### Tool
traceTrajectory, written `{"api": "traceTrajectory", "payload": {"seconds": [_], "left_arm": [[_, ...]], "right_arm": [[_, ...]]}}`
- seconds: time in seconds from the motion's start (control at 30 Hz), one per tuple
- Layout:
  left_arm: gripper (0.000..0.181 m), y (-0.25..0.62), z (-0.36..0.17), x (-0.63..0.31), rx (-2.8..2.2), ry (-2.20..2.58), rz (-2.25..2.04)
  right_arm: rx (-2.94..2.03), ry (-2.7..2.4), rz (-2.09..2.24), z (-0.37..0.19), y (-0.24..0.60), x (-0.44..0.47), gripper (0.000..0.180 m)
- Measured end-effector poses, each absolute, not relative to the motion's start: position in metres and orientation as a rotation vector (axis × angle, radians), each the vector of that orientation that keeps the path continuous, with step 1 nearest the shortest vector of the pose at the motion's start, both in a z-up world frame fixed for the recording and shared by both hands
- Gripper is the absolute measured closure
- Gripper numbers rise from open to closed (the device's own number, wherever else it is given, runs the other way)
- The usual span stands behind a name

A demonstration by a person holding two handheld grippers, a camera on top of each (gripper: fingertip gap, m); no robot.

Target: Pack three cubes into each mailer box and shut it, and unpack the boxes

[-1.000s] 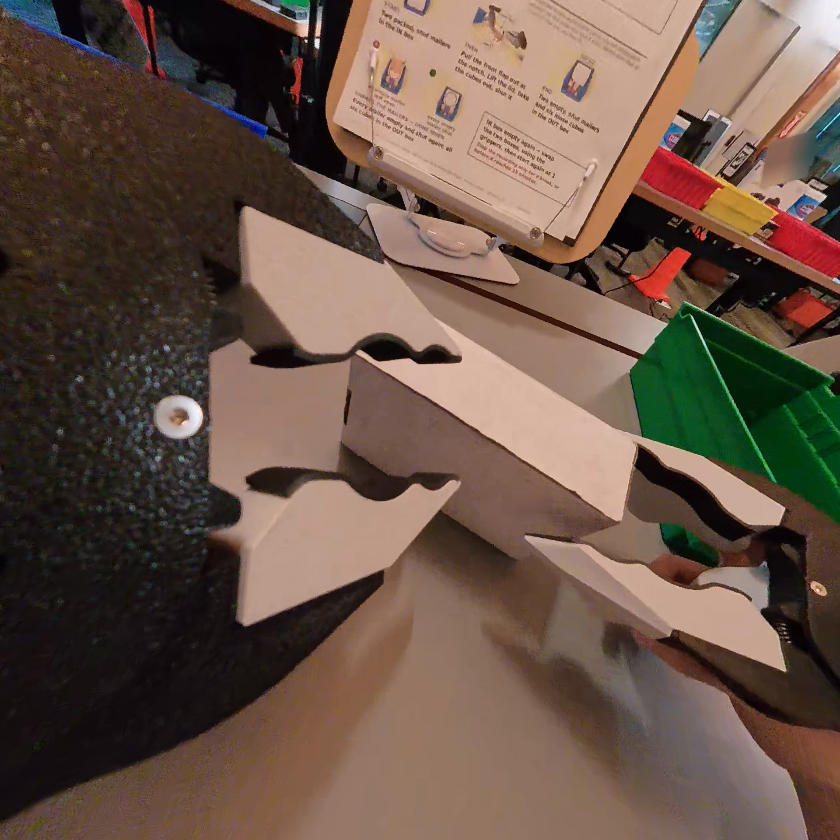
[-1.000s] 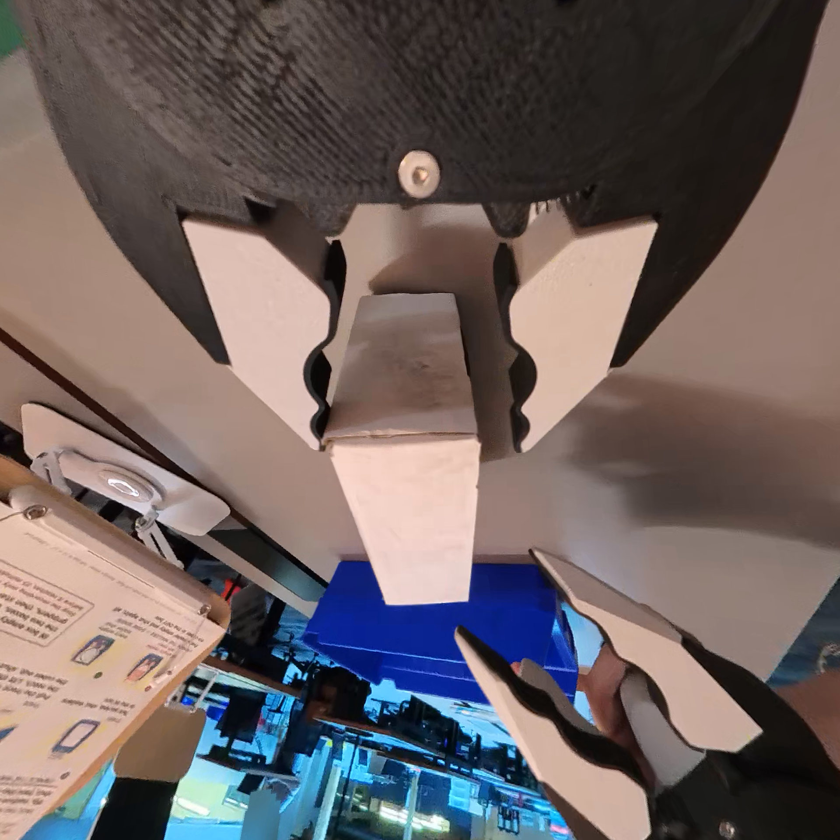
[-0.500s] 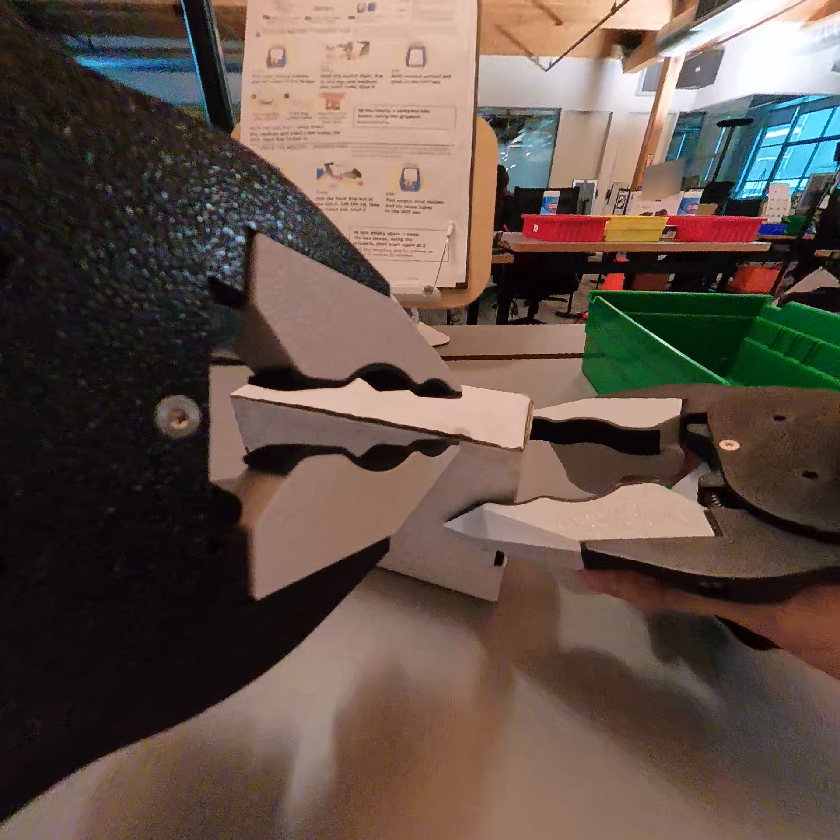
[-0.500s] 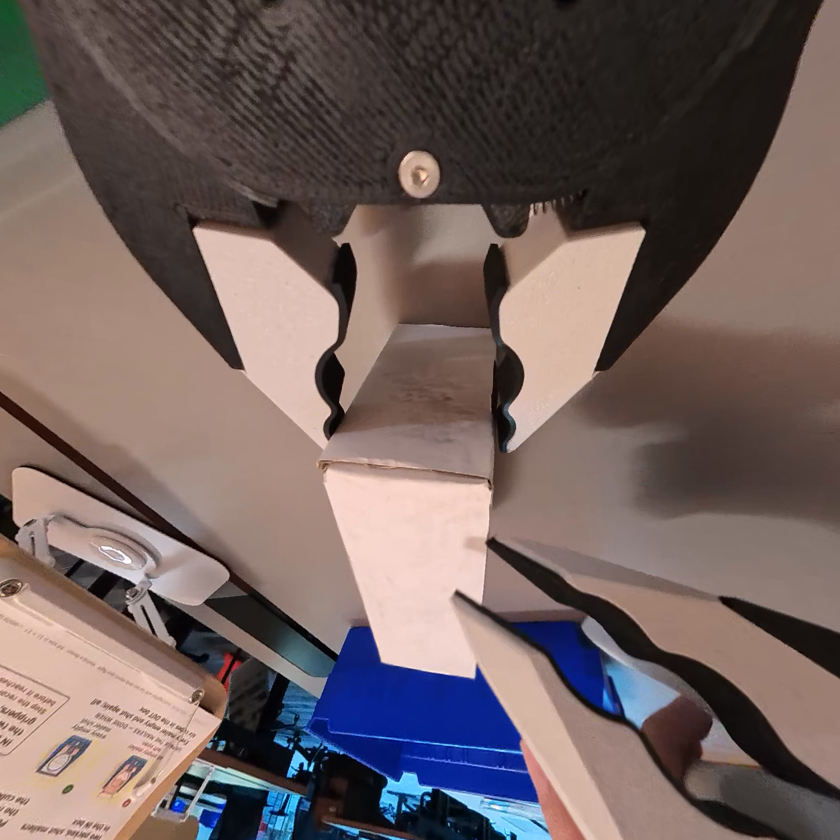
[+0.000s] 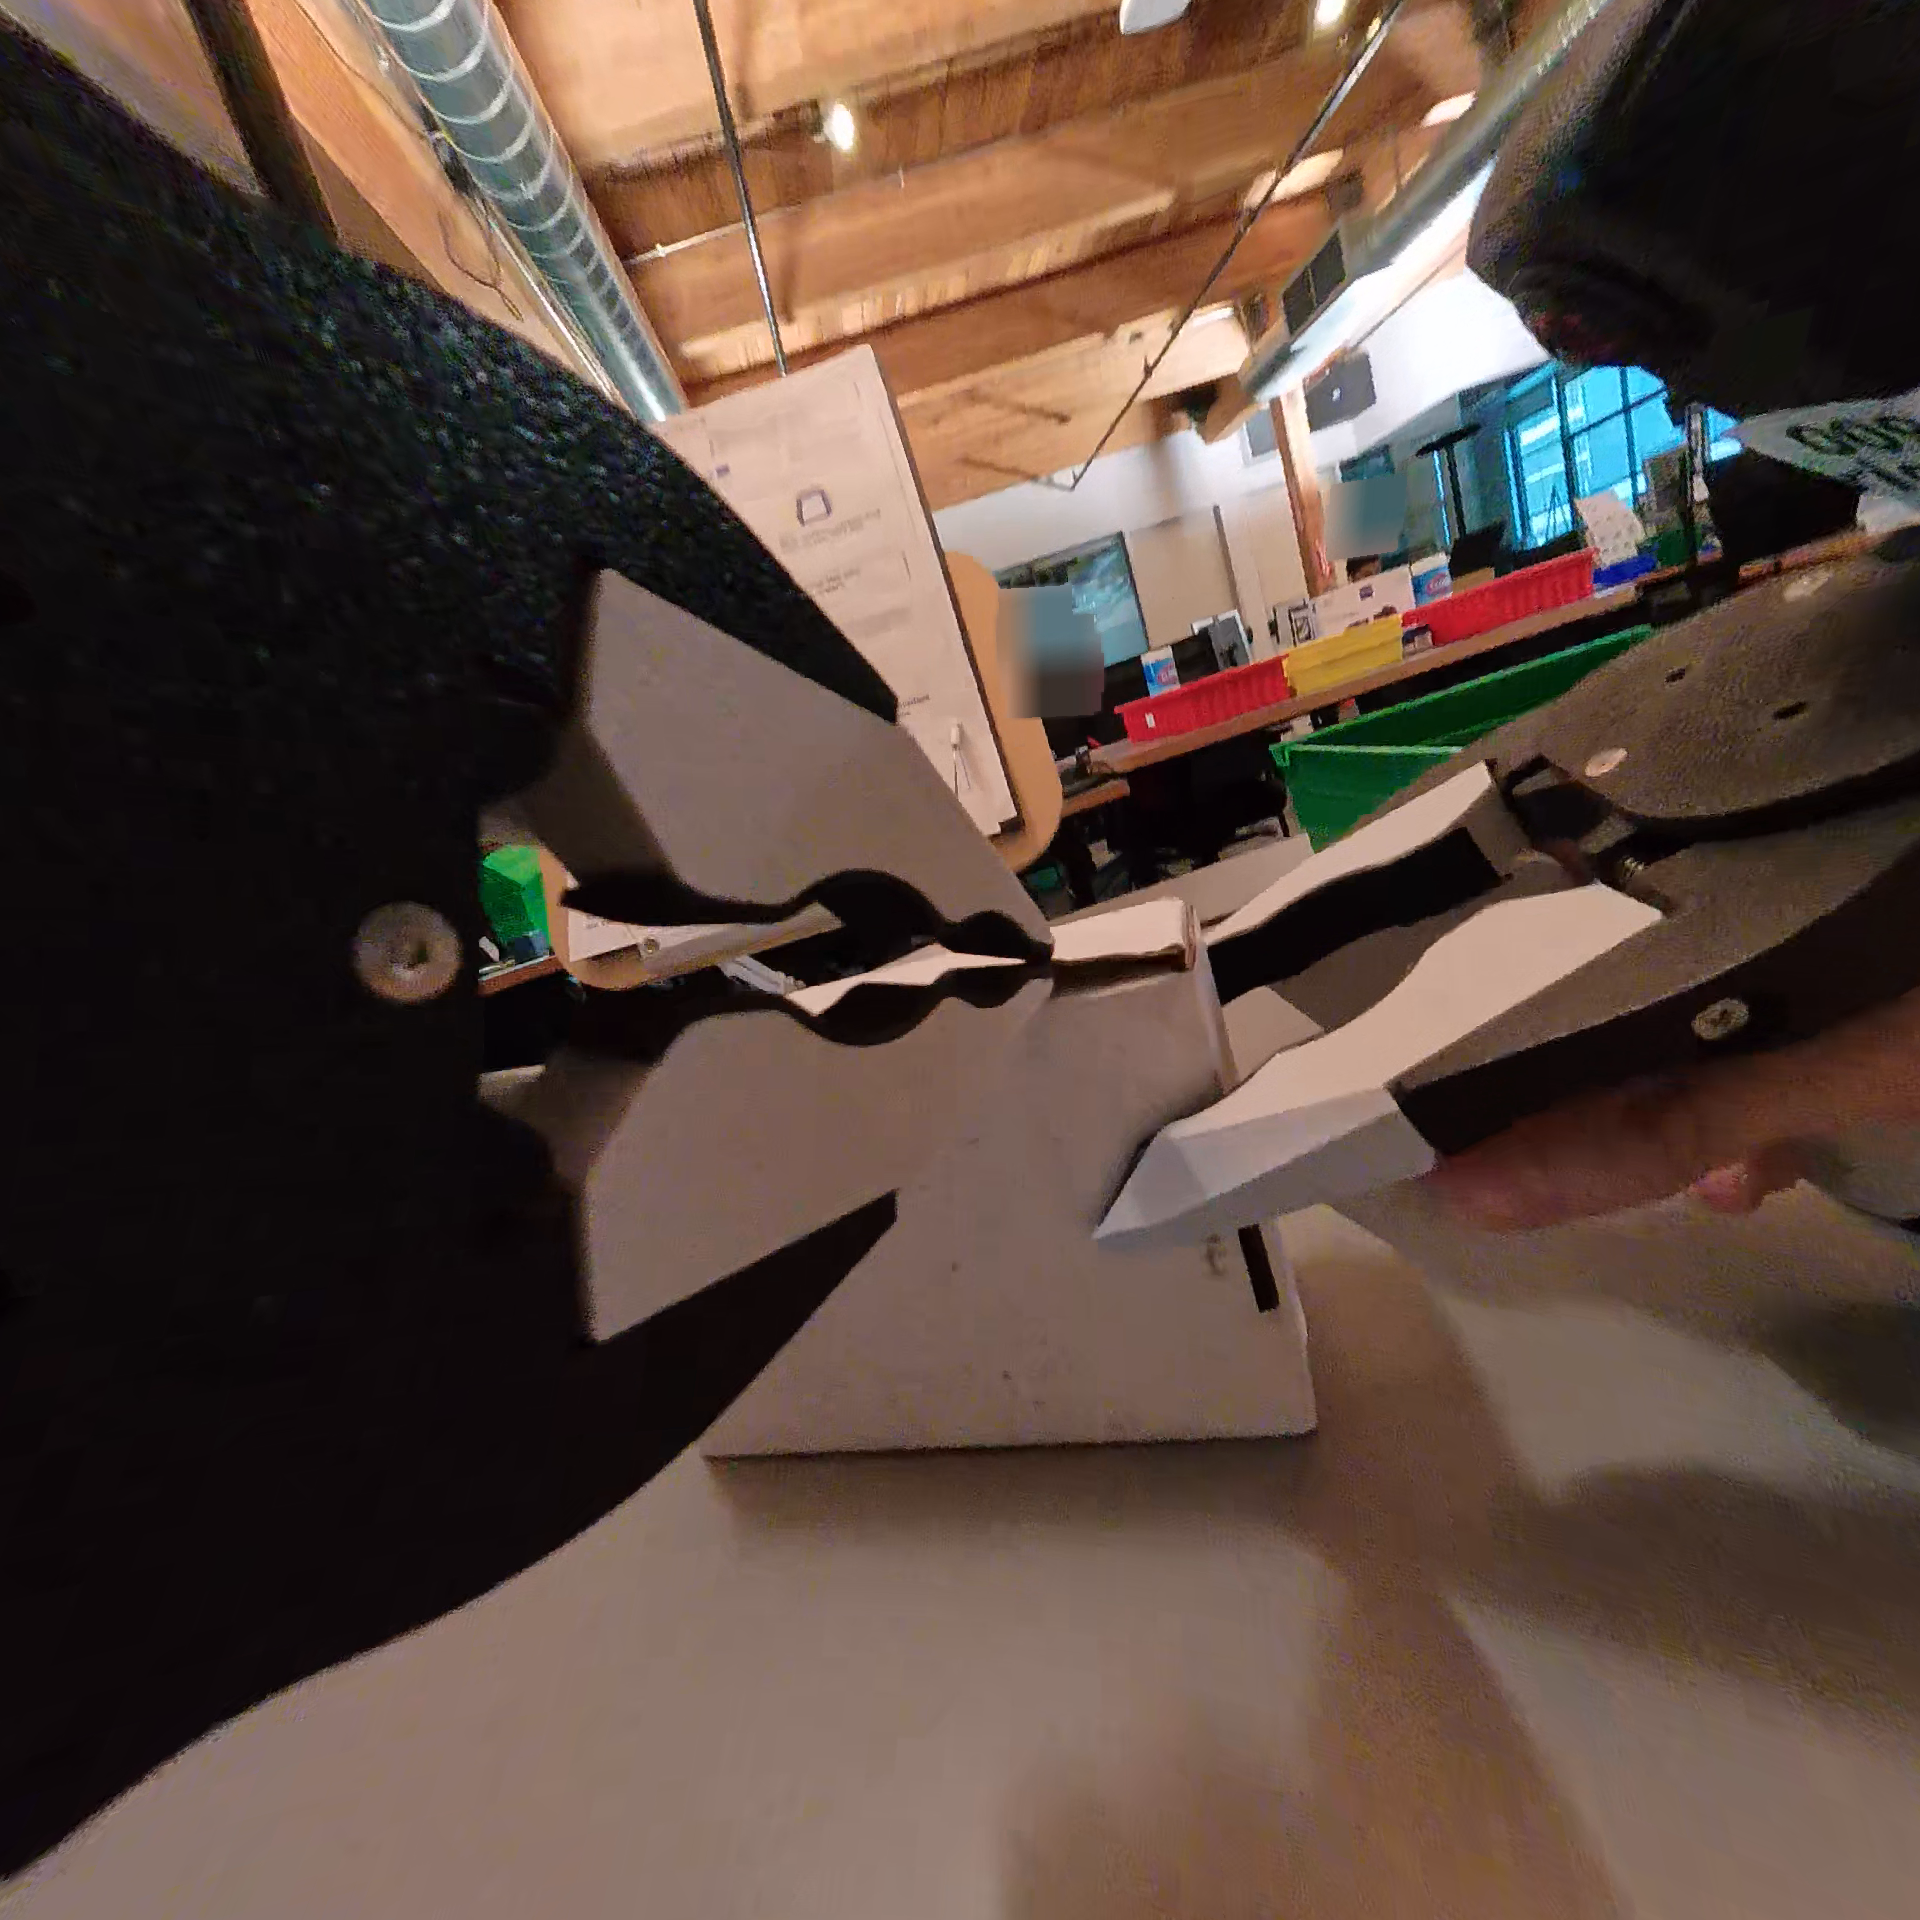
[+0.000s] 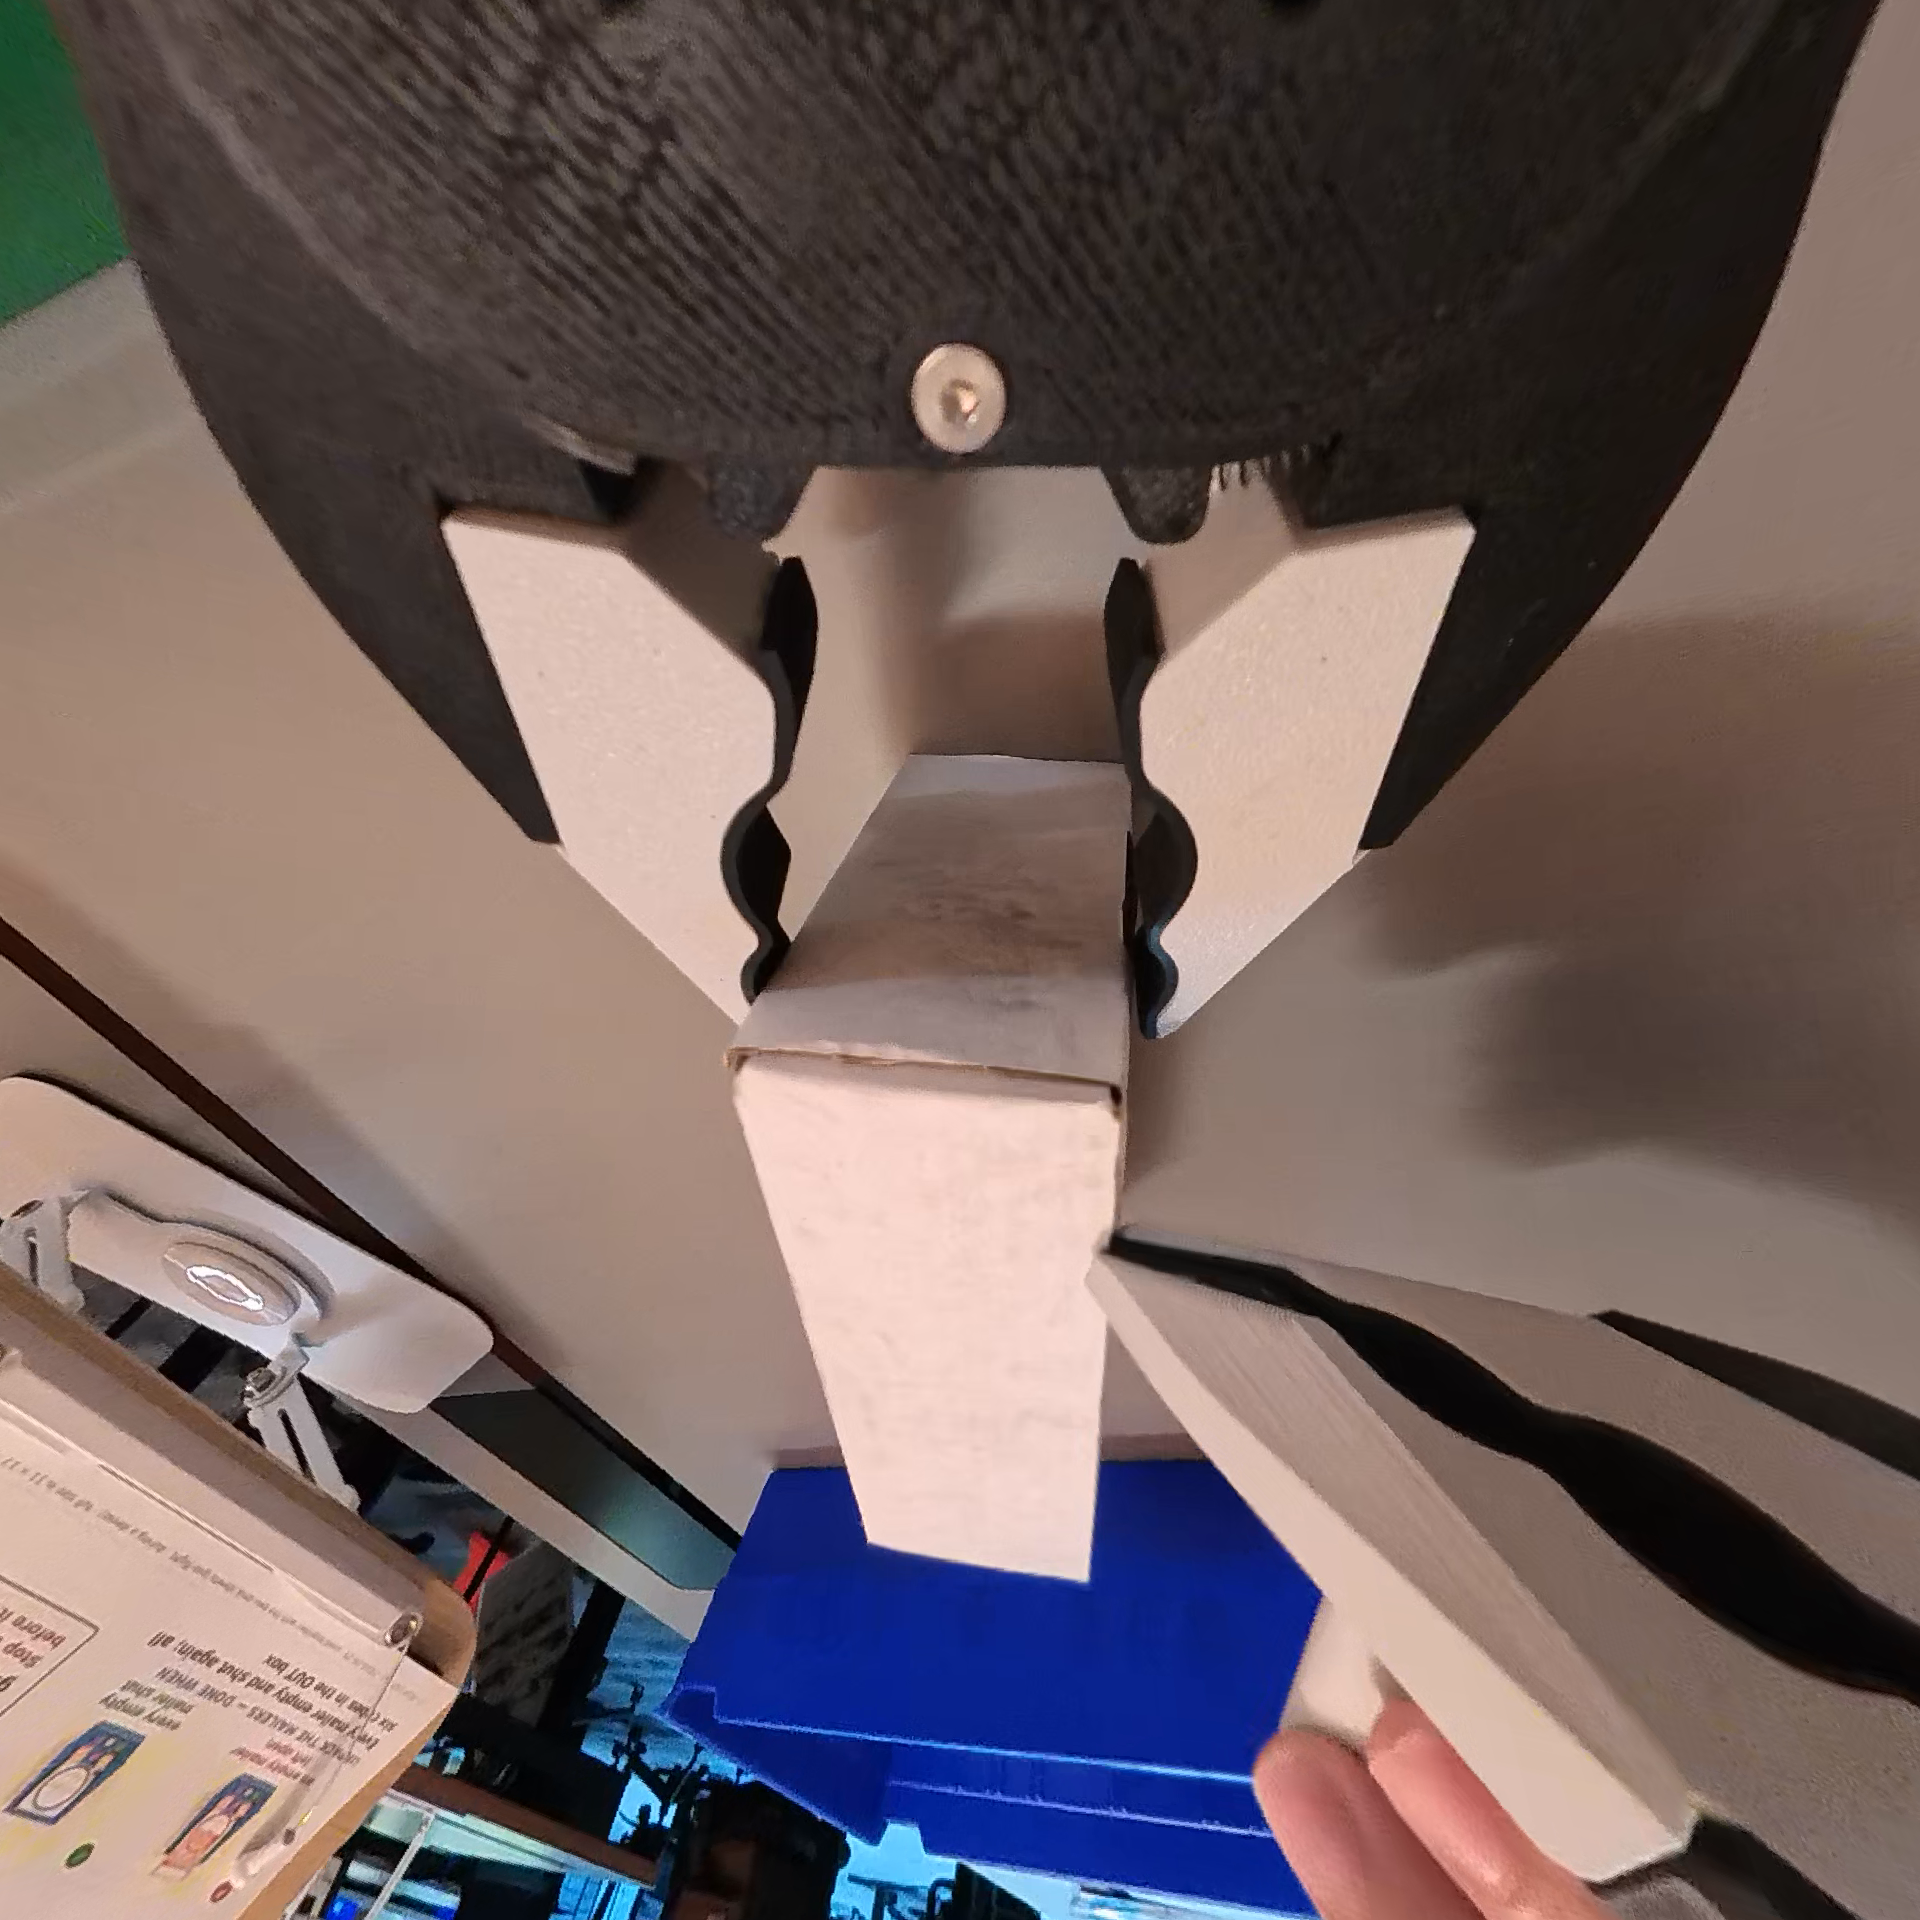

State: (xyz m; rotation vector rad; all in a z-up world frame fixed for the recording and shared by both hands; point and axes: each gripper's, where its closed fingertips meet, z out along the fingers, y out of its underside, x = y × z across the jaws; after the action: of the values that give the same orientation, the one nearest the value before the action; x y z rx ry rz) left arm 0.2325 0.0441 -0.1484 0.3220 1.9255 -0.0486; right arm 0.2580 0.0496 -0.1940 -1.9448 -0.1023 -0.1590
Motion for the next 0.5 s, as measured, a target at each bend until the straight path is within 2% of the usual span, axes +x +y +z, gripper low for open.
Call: {"api": "traceTrajectory", "payload": {"seconds": [0.1, 0.2, 0.33, 0.43, 0.5], "left_arm": [[0.181, 0.046, -0.141, 0.235, 0.219, 1.890, -0.125], [0.181, 0.054, -0.111, 0.242, 0.110, 1.722, -0.169], [0.180, 0.054, -0.104, 0.235, 0.036, 1.852, -0.317], [0.152, 0.073, -0.104, 0.230, -0.033, 1.910, -0.302], [0.145, 0.091, -0.117, 0.228, -0.098, 1.998, -0.278]], "right_arm": [[-1.949, -0.098, -0.169, -0.194, 0.051, 0.258, 0.113], [-1.945, -0.145, -0.150, -0.194, 0.054, 0.250, 0.114], [-1.948, -0.151, -0.142, -0.194, 0.056, 0.247, 0.113], [-1.938, -0.149, -0.132, -0.194, 0.053, 0.249, 0.113], [-1.933, -0.159, -0.130, -0.194, 0.052, 0.249, 0.113]]}}
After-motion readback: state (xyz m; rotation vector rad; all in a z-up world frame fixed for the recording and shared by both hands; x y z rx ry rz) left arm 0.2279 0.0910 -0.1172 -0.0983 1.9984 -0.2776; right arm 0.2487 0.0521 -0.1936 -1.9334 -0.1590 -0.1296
